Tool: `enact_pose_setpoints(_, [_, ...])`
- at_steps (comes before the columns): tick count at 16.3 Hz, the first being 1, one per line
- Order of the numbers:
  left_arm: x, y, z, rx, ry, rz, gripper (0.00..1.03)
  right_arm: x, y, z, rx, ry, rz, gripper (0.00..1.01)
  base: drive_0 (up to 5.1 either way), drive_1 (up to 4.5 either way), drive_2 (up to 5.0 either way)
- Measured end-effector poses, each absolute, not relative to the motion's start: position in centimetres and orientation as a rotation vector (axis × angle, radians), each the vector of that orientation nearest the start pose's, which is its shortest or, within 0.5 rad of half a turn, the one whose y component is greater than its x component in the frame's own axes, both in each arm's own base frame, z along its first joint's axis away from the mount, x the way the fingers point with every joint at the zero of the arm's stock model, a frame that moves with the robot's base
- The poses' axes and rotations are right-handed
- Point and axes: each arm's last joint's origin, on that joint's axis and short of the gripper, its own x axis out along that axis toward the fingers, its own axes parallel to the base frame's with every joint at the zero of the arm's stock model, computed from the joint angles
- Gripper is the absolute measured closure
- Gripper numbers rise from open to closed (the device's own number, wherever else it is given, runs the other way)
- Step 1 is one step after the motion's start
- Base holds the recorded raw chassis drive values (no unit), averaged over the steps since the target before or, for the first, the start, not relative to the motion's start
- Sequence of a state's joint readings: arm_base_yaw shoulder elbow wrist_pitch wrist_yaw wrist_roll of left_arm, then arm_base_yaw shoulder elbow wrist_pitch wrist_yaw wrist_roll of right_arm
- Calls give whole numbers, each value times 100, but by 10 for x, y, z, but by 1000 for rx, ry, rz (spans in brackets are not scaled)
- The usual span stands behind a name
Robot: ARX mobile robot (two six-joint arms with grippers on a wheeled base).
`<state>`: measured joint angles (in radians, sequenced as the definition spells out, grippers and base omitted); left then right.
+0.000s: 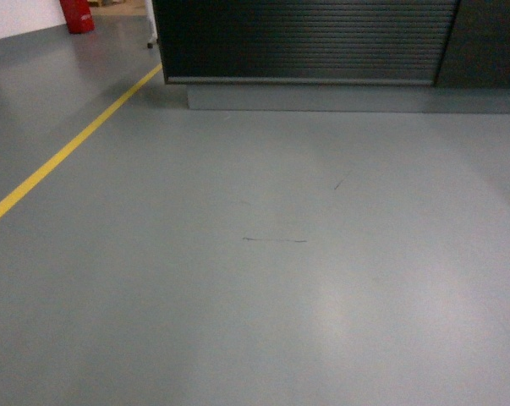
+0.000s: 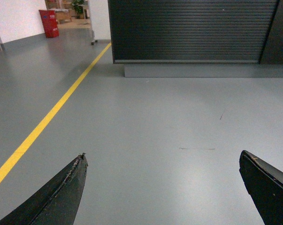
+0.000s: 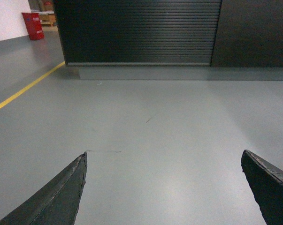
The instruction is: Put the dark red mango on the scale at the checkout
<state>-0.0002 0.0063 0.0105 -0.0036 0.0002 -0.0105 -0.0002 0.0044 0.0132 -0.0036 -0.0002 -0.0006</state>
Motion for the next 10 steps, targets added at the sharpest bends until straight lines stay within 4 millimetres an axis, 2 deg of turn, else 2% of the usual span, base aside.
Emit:
enact_pose_setpoints(2, [97,0,166,-10,-1,0,5,97,0,167,-1,-5,0,3,0,0,0])
enact_pose_setpoints(10, [97,0,166,-10,-1,0,5,97,0,167,-1,-6,0,3,1,355,-353])
